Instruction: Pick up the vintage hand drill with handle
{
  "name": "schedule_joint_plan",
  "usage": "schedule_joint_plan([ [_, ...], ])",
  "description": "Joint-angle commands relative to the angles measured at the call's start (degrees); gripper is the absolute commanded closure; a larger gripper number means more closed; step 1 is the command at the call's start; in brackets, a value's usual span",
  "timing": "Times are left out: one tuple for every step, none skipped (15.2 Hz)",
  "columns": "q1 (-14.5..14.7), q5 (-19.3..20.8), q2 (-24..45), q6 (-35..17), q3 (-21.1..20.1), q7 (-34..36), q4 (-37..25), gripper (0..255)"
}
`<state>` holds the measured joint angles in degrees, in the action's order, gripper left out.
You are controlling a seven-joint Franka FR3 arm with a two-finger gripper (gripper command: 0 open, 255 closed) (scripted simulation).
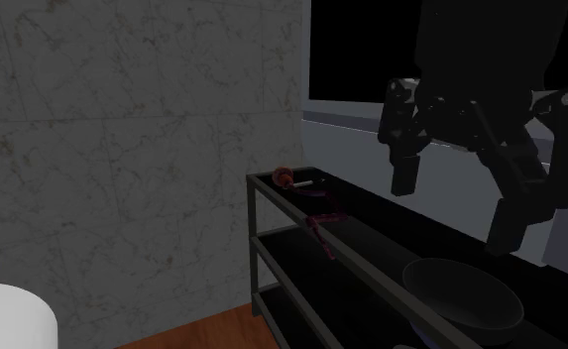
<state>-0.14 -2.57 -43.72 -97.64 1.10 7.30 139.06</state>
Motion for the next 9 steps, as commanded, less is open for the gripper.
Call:
schedule_joint_plan([
  [0.0,0.0,0.0,0.0,0.0,0.0,0.0,0],
  [0.43,-0.71,0.4,-0.4,-1.44,1.74,0.17,0],
  [0.85,-1.42,0.9,-0.82,-2.88,3.48,0.26,0],
  [1.25,-2.13,1.49,-1.25,-4.31,5.21,0.27,0],
  [1.65,-2.81,2.17,-1.71,-5.74,6.93,0.2,0],
  [2.04,-3.47,2.96,-2.18,-7.17,8.65,0.05,0],
  [2.4,-4.11,3.83,-2.66,-8.59,10.37,-0.18,0],
  [2.77,-4.7,4.79,-3.15,-9.99,12.09,-0.49,0],
  [3.1,-5.26,5.84,-3.66,-11.39,13.81,-0.87,0],
])
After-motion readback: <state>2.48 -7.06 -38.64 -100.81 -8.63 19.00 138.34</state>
